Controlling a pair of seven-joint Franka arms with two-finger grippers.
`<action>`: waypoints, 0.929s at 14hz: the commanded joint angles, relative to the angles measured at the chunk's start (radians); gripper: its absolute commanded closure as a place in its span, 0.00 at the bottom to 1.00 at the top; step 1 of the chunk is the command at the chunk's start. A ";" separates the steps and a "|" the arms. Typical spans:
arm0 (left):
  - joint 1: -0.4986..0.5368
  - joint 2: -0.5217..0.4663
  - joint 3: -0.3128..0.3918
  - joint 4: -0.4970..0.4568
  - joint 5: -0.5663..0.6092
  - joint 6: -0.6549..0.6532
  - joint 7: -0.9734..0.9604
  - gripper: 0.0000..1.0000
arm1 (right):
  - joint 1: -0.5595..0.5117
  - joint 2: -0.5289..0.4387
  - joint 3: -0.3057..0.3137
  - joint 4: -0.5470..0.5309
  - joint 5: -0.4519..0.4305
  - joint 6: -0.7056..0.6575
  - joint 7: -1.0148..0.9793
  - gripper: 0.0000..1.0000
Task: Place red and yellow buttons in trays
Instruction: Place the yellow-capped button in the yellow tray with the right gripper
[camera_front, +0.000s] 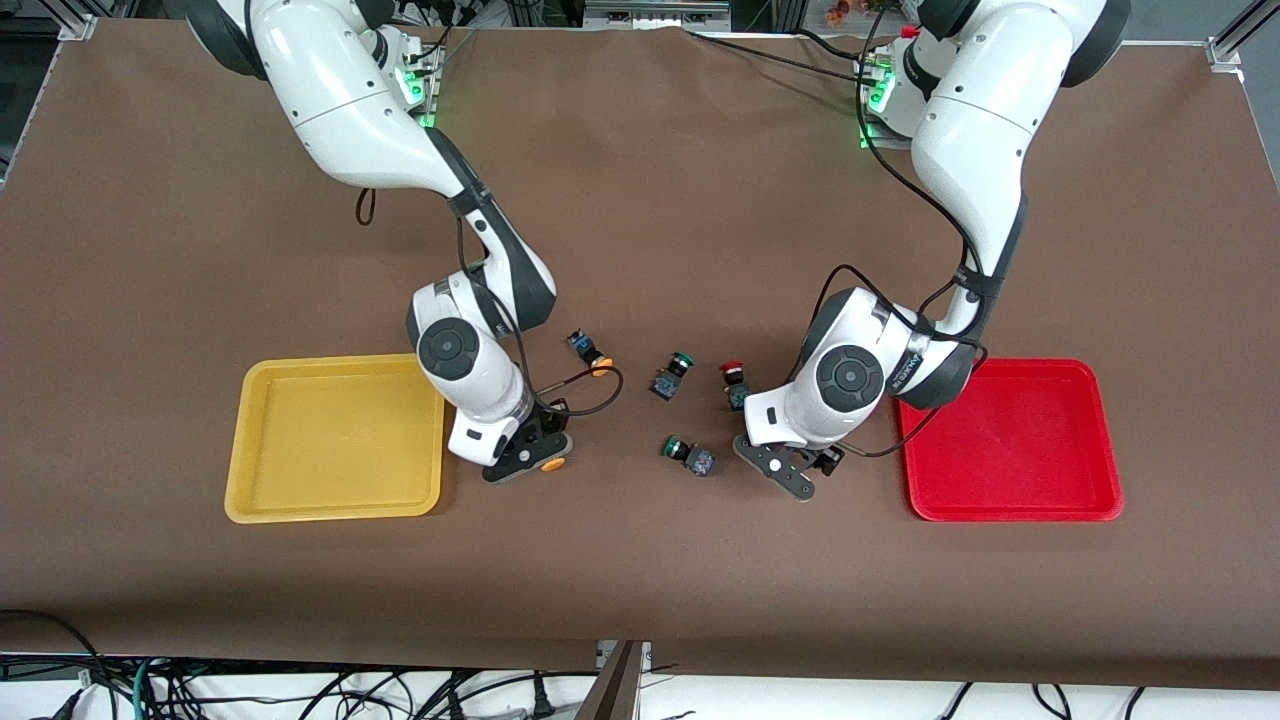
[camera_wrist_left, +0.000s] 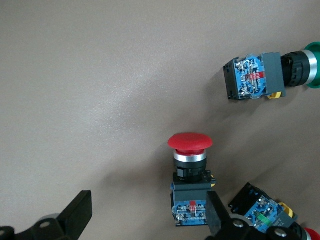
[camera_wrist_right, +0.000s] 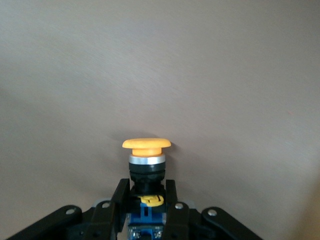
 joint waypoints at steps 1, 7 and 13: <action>-0.005 0.013 0.002 -0.001 0.016 0.011 0.011 0.00 | -0.078 -0.095 0.008 0.002 0.012 -0.173 -0.078 1.00; -0.013 0.013 -0.013 -0.013 -0.013 0.006 0.004 0.00 | -0.290 -0.176 -0.014 -0.027 0.001 -0.385 -0.440 1.00; -0.013 0.020 -0.013 -0.019 -0.015 0.011 0.002 0.00 | -0.349 -0.132 -0.014 -0.139 0.003 -0.215 -0.445 0.72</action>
